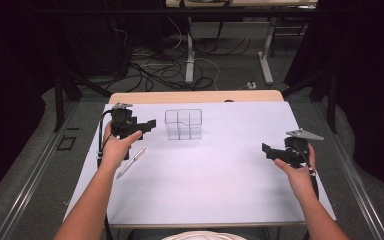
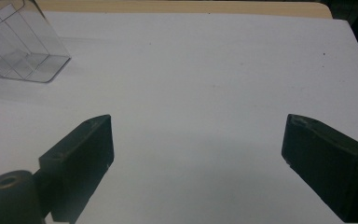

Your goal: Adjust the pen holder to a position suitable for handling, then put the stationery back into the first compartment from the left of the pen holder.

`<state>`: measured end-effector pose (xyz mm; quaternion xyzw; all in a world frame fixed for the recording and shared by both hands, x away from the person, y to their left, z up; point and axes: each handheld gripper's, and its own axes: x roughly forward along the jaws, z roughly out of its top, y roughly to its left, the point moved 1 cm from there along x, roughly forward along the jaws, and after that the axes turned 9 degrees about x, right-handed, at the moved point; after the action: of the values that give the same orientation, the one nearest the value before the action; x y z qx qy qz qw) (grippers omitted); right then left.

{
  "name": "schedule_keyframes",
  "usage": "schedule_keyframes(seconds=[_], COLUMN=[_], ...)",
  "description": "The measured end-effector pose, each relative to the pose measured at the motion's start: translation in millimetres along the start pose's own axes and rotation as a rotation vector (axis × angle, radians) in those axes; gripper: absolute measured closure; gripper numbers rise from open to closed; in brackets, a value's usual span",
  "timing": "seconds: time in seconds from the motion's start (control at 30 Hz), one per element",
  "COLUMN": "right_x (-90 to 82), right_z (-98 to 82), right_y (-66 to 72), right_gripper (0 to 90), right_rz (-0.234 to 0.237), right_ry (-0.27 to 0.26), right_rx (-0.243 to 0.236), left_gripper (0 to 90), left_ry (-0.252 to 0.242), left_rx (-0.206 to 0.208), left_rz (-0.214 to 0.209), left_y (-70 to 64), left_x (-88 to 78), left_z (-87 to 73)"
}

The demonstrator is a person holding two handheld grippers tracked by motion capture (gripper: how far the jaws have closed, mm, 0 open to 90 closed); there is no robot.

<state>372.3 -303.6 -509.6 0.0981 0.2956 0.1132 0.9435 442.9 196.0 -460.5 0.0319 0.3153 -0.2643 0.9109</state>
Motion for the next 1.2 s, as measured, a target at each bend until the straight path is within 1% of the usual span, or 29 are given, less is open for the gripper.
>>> schedule_keyframes(seconds=[0.03,0.07,0.13,0.23,0.3,0.33,0.37,0.43,0.47,0.53,0.63,0.67,0.73,0.77,0.8,0.83,0.87,0.9,0.97,1.0,1.03,1.07,1.1,1.13,1.2], right_x=[0.0,0.0,0.3,0.8,0.2,0.3,0.2,0.0,0.1,-0.2,-0.5,-0.6,-0.9,-0.9,-0.9,-0.9,-1.0,-1.0,-1.3,-0.7,-1.7,-1.9,-2.2,-2.2,-2.9], right_z=[0.4,0.4,0.0,-0.1,-0.2,0.0,0.0,-0.2,-0.1,-0.4,-0.1,0.3,0.4,0.4,0.5,0.5,0.6,0.6,0.6,0.3,0.3,0.5,0.8,1.3,1.5], right_y=[-0.8,-0.8,-0.4,-0.3,1.0,0.9,0.7,1.1,0.6,1.4,1.3,0.6,0.5,0.2,0.2,0.1,0.2,0.2,0.5,0.9,1.8,1.7,1.7,1.2,1.9], right_gripper=[8.8,8.8,8.8,8.8,8.8,8.8,8.8,8.8,8.8,8.8,8.8,8.8,8.8,8.8,8.8,8.8,8.8,8.8,8.8,8.8,8.9,8.8,8.8,8.8,8.7], right_rz=[-0.001,-0.002,0.000,0.001,-0.001,0.002,0.002,0.003,0.001,0.003,0.004,0.004,0.003,0.004,0.003,0.003,0.003,0.002,0.002,-0.002,0.003,0.003,0.003,0.004,0.006], right_ry=[-0.003,-0.004,-0.003,-0.002,0.002,0.000,-0.001,0.000,-0.002,0.002,0.001,-0.001,-0.002,-0.002,-0.002,-0.002,-0.002,-0.003,-0.005,-0.015,-0.003,-0.007,-0.008,-0.011,-0.008], right_rx=[-0.008,-0.008,-0.006,-0.017,-0.009,-0.012,-0.017,-0.010,-0.015,-0.010,-0.015,-0.023,-0.023,-0.024,-0.025,-0.025,-0.025,-0.029,-0.032,-0.030,-0.021,-0.025,-0.025,-0.032,-0.032], left_gripper=[16.3,15.8,15.7,15.4,15.4,15.3,15.3,14.6,14.5,14.7,15.4,15.4,15.6,15.6,15.9,16.1,16.2,16.3,16.6,16.7,16.7,16.7,17.0,17.8,18.0], left_ry=[-0.002,0.008,0.010,0.007,0.008,0.016,0.010,0.016,0.022,0.025,0.034,0.036,0.048,0.045,0.060,0.052,0.066,0.066,0.076,0.077,0.081,0.086,0.094,0.086,0.106], left_rx=[0.006,0.019,0.025,0.026,0.028,0.034,0.034,0.052,0.055,0.081,0.104,0.126,0.146,0.141,0.153,0.155,0.167,0.165,0.177,0.180,0.183,0.190,0.191,0.184,0.189], left_rz=[0.004,0.006,0.008,0.008,0.005,0.006,0.011,0.018,0.018,0.028,0.031,0.036,0.042,0.037,0.032,0.039,0.045,0.039,0.046,0.051,0.045,0.044,0.038,0.037,0.045], left_y=[0.2,1.1,2.6,6.2,9.1,10.4,11.1,13.0,13.2,13.6,13.6,14.3,14.8,14.4,15.4,15.5,16.4,16.6,17.2,16.9,17.0,17.2,17.3,16.5,16.8], left_x=[-0.9,-3.0,-5.8,-8.4,-10.2,-11.6,-12.2,-14.7,-15.9,-18.2,-21.7,-22.8,-25.0,-25.1,-26.9,-26.7,-28.0,-28.4,-30.1,-30.4,-30.9,-31.4,-31.8,-30.8,-31.3], left_z=[-1.3,-2.3,-4.8,-9.2,-12.4,-13.8,-15.4,-18.3,-19.7,-22.0,-24.7,-25.4,-27.4,-28.6,-29.6,-30.9,-31.6,-32.5,-33.6,-34.4,-35.1,-35.6,-36.2,-37.2,-38.4])
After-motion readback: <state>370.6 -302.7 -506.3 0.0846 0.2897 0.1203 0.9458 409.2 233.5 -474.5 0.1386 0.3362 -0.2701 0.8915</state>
